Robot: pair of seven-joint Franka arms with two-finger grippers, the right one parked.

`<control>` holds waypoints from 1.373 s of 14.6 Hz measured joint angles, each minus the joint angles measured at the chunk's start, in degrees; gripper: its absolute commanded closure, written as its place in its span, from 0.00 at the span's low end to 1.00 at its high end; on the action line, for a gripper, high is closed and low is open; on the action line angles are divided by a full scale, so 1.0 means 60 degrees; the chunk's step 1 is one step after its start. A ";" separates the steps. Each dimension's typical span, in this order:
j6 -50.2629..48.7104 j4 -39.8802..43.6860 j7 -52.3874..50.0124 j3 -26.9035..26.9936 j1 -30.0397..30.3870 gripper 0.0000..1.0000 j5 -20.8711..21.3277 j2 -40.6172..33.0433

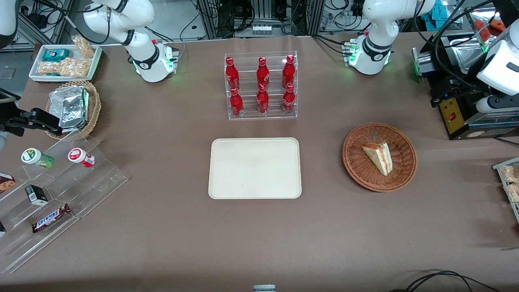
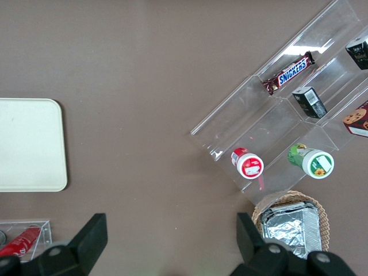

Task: Place sandwich from basket to tray
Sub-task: 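Move the left gripper over the sandwich in the wicker basket, then lower the left gripper and close it on the wrapped sandwich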

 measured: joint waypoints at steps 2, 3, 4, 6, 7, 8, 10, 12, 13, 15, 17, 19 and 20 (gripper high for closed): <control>0.0000 -0.0013 0.0000 0.0000 0.0003 0.00 0.0000 0.0014; 0.0000 -0.0013 0.0000 0.0000 0.0004 0.00 0.0000 0.0020; 0.0000 -0.0015 0.0000 0.0001 0.0007 0.00 0.0000 0.0024; -0.0007 -0.0111 -0.0059 0.0021 0.0022 0.00 0.0001 0.0111; 0.0007 -0.0258 -0.0224 0.0041 0.0048 0.00 0.0001 0.0240; 0.0206 -0.0549 -0.0496 0.0048 0.0128 0.00 0.0001 0.0406; 0.1601 -0.1608 -0.1213 0.0071 0.0326 0.00 -0.0007 0.0780; 0.3706 -0.3168 -0.2468 0.0074 0.0398 0.00 -0.0016 0.1087; 0.4942 -0.4010 -0.3116 0.0069 0.0397 0.00 -0.0018 0.1234; 0.7138 -0.5451 -0.3997 0.0060 0.0396 0.00 -0.0030 0.1535; 0.8071 -0.6142 -0.4488 0.0058 0.0395 0.00 -0.0067 0.1881; 0.8155 -0.6237 -0.4686 0.0039 0.0383 0.00 -0.0077 0.2132; 0.8154 -0.6262 -0.4718 0.0023 0.0373 0.00 -0.0079 0.2223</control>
